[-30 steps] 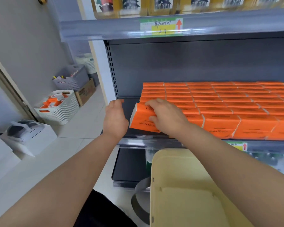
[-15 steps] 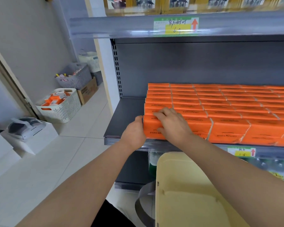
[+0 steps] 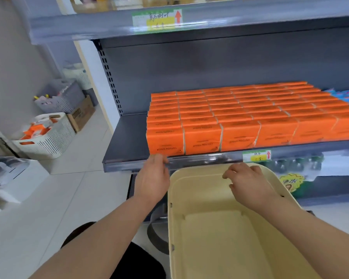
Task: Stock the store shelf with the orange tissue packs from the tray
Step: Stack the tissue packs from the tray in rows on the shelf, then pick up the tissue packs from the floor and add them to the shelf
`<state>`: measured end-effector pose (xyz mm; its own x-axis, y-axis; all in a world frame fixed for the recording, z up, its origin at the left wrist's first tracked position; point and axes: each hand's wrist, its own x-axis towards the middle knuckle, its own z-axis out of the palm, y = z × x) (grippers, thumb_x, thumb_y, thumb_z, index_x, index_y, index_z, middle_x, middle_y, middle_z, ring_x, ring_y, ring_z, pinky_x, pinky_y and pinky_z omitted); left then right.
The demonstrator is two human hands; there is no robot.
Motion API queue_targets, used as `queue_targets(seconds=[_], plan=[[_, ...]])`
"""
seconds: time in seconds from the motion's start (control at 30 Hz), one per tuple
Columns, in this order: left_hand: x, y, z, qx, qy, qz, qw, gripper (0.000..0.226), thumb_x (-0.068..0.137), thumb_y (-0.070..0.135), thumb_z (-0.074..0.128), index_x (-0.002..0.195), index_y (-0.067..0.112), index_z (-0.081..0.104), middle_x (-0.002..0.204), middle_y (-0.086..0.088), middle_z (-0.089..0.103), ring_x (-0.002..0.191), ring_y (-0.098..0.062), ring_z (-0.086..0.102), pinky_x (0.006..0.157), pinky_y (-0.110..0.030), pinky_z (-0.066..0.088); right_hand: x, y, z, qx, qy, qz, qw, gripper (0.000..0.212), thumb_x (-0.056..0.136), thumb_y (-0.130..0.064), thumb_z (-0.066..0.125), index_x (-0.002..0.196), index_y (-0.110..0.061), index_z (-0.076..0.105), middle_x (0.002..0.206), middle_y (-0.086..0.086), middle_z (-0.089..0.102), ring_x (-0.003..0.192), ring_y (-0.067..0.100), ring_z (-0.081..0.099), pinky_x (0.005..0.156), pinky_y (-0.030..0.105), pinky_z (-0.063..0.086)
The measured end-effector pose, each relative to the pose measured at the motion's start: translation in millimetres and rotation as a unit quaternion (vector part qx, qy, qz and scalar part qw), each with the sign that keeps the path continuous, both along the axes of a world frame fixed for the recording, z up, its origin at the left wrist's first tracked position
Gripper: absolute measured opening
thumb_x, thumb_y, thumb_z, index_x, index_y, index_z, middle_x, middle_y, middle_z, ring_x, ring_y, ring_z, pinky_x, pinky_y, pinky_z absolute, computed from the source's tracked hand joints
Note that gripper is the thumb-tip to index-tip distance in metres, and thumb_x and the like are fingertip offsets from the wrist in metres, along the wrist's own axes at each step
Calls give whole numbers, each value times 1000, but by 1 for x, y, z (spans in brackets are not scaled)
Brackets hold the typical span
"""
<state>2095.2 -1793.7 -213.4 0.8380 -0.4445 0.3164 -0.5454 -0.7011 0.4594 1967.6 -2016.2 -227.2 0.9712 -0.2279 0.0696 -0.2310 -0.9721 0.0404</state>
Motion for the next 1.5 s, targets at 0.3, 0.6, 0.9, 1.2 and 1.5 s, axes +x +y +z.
queue_targets(seconds=[0.3,0.6,0.9,1.2,1.5], plan=[[-29,-21,-36,255,212,4,943,77,89,43,54,145,9,12,130,-12,48,112,-30,55,85,-42,50,-72,-11,-9,-74,92,-108,987,53,87,-17,48,138,-22,37,154,9,13,144,30,2,110,60,13],[-45,-16,-39,220,209,36,952,71,87,9,42,147,15,6,89,-6,61,76,-24,61,60,-34,46,-141,6,-34,-20,138,-202,969,46,91,-17,42,136,-18,37,155,16,1,142,44,-8,114,57,11],[-83,-29,-37,242,197,21,950,85,89,5,41,149,7,-18,69,0,50,59,-15,49,50,-30,39,-187,-8,-49,-16,182,-215,959,68,95,-30,38,150,-4,7,158,11,-8,143,40,-10,111,44,22],[-163,-121,-48,196,220,-27,955,87,88,7,46,149,9,-16,114,-16,60,97,-32,62,76,-37,49,-261,-92,-39,-2,224,-296,929,61,99,-31,28,152,-9,5,159,4,-13,141,35,-26,118,51,-3],[-224,-227,-45,133,308,-55,941,91,90,6,44,147,22,-25,106,-11,61,91,-28,61,72,-35,49,-271,-116,-29,89,147,-334,927,58,100,-26,34,151,-11,10,160,5,-1,147,23,-7,118,46,7]])
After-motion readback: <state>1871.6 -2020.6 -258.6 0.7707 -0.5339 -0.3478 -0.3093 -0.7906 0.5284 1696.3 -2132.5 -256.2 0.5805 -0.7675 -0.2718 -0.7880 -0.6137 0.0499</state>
